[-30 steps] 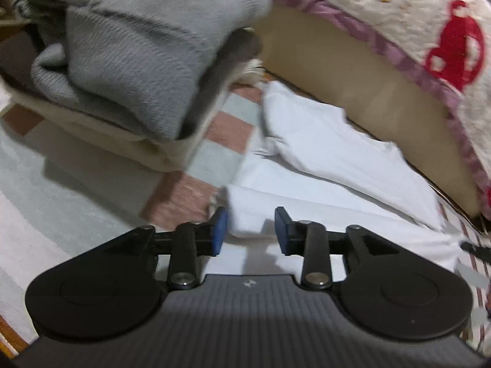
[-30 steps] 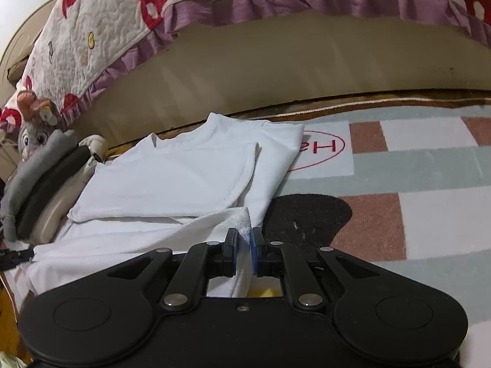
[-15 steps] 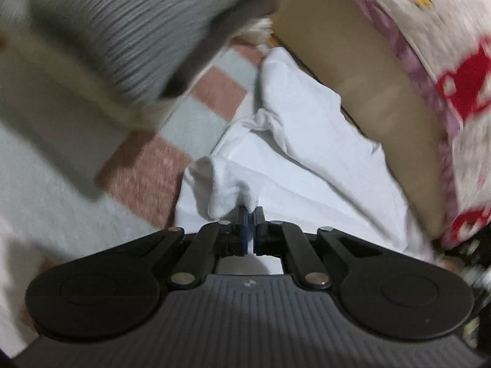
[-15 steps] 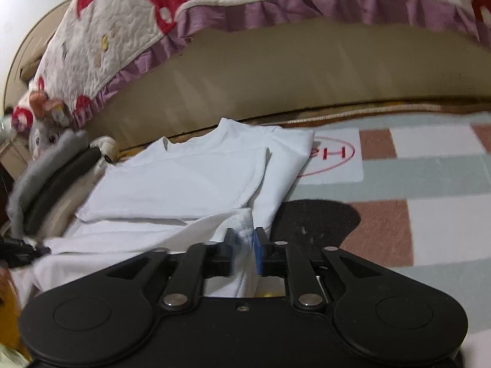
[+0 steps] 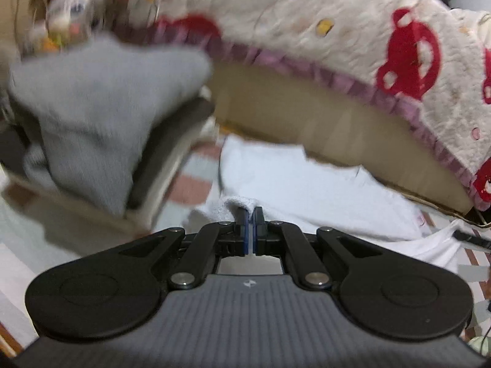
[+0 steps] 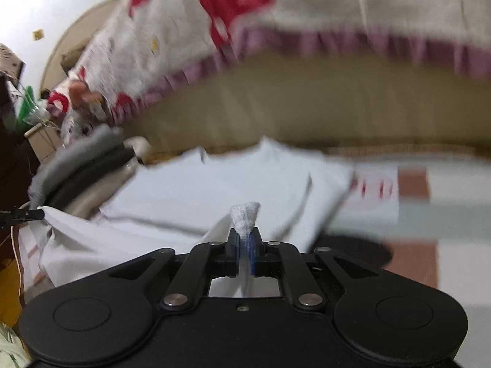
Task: Fold clothes
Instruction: 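Lift the hem with both grippers and fold it toward the collar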
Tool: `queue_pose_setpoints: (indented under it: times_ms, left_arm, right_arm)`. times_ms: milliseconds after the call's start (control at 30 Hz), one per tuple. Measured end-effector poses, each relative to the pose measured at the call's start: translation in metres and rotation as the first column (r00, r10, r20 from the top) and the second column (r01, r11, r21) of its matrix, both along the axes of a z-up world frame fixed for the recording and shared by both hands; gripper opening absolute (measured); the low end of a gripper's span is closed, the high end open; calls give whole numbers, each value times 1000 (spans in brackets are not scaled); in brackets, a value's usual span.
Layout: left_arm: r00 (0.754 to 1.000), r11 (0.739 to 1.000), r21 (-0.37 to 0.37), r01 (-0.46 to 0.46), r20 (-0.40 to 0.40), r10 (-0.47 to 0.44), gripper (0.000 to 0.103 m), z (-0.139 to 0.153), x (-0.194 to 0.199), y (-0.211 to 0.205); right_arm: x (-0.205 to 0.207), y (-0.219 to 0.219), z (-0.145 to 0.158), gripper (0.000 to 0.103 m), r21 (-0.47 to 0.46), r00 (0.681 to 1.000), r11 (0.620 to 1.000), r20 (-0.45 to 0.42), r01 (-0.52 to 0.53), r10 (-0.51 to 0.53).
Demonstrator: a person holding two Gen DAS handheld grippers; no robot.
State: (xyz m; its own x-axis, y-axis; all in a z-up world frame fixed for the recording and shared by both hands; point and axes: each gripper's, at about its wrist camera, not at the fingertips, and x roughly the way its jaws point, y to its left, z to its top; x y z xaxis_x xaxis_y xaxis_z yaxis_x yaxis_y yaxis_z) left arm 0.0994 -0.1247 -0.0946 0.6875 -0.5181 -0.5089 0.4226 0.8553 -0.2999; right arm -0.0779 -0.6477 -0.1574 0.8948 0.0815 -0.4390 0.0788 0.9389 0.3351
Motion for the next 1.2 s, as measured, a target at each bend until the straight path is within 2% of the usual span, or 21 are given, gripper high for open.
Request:
queue_pose_setpoints:
  times_ms: [133, 233, 367, 500, 567, 667, 800, 900, 967, 1033, 1067, 1200]
  left_arm:
    - [995, 998, -51, -48, 80, 52, 1, 37, -35, 27]
    - [990, 989, -114, -91, 98, 103, 1, 54, -62, 56]
    - [987, 976, -169, -135, 65, 147, 1, 60, -84, 87]
    - [987, 979, -146, -141, 51, 150, 1, 57, -99, 102]
    - [987, 976, -151, -159, 5, 161, 1, 51, -94, 106]
    - [977, 972, -130, -194, -117, 179, 2, 36, -75, 103]
    - [955, 981, -50, -188, -243, 171, 5, -2, -36, 85]
    - [933, 981, 4, -194, -309, 186, 5, -35, -16, 72]
    - [934, 982, 54, -181, -304, 189, 7, -52, -16, 67]
    - [948, 980, 116, -163, -256, 188, 19, -63, -28, 60]
    - [950, 981, 117, -156, -255, 181, 22, -67, -34, 60]
    - [943, 986, 46, -163, -288, 169, 26, -76, -39, 65]
  right_arm:
    - [-46, 17, 60, 9, 52, 986, 998, 165, 26, -34]
    - [-94, 44, 93, 9, 122, 958, 992, 287, -29, -8]
    - [-139, 78, 102, 9, 114, 957, 992, 288, -61, 25]
    - [-158, 85, 100, 9, 88, 969, 993, 243, -73, 50]
    - [-156, 83, 96, 9, 75, 975, 996, 221, -55, 37]
    - [-143, 74, 89, 9, 96, 984, 995, 175, -9, -8]
    - [-98, 66, 71, 9, 47, 998, 997, -29, 58, -57]
    - [-65, 58, 51, 9, 8, 978, 996, -190, 93, -89]
    - [-55, 55, 34, 9, -3, 964, 995, -248, 101, -98]
    - [-58, 55, 25, 9, 7, 960, 995, -263, 100, -95]
    - [-59, 56, 22, 9, 14, 959, 995, -270, 100, -92]
    - [-64, 55, 22, 9, 56, 966, 994, -247, 90, -74]
